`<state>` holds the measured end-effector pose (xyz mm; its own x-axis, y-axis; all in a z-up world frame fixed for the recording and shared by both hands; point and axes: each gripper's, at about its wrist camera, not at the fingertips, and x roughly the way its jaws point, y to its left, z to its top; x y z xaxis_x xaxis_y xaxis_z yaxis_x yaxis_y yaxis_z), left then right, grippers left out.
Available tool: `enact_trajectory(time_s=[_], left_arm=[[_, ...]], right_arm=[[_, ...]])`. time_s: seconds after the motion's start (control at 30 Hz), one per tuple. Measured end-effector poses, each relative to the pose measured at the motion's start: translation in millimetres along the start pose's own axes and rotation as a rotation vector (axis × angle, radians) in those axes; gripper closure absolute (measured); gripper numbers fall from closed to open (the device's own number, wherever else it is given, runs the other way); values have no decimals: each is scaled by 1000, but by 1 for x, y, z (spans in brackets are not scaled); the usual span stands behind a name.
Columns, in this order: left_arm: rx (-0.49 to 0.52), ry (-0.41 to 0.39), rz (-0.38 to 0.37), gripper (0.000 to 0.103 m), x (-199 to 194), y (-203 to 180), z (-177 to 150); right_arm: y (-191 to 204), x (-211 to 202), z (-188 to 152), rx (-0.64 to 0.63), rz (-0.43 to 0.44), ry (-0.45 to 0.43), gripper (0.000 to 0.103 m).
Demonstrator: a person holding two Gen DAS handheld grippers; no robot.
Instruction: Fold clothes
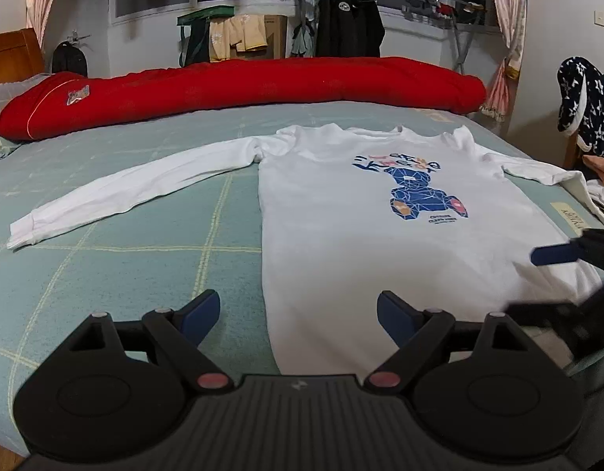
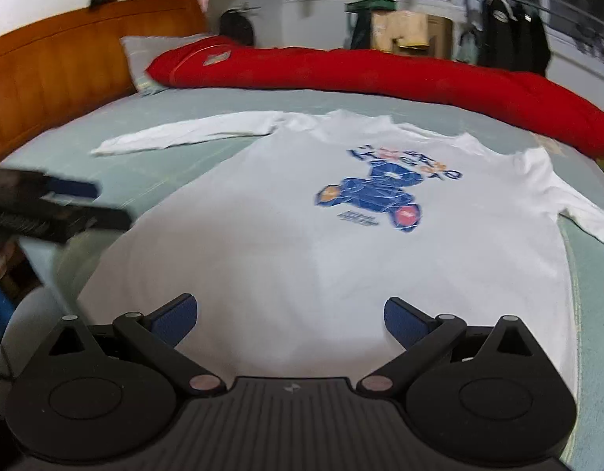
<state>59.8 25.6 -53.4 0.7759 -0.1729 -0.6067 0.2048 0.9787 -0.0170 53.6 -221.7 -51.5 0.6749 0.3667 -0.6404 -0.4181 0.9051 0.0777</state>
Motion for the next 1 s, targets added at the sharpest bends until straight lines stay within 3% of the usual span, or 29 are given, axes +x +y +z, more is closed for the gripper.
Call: enact_trajectory(time_s=[0.17, 0.23, 0.43, 0.53, 0.67, 0.77, 0.87, 1.0], left_arm=[[-1, 8, 4, 16, -2, 0, -1], [7, 6, -17, 16, 1, -4, 3], [73, -4, -163, 15, 21, -39, 15], [71, 50, -217, 15, 39, -52, 10], [29, 137, -160, 15, 54, -44, -9], [-14, 129, -189, 15, 45, -28, -15], [-41, 136, -178, 15, 40, -19, -14], [-23, 120, -154, 15, 34, -22, -5]], right_arm=[[-13, 18, -19, 48, -34, 78, 0], [-12, 8, -32, 30, -31, 40, 0], [-10, 4, -43, 40, -57, 27, 0], [-7, 3, -44, 27, -67, 20, 0], [-9, -12, -45, 22, -78, 4, 0], [-16, -29, -49, 25, -127, -43, 0], [-36, -34, -57, 95, -199, -22, 0], [-54, -45, -69, 167, -219, -23, 0]])
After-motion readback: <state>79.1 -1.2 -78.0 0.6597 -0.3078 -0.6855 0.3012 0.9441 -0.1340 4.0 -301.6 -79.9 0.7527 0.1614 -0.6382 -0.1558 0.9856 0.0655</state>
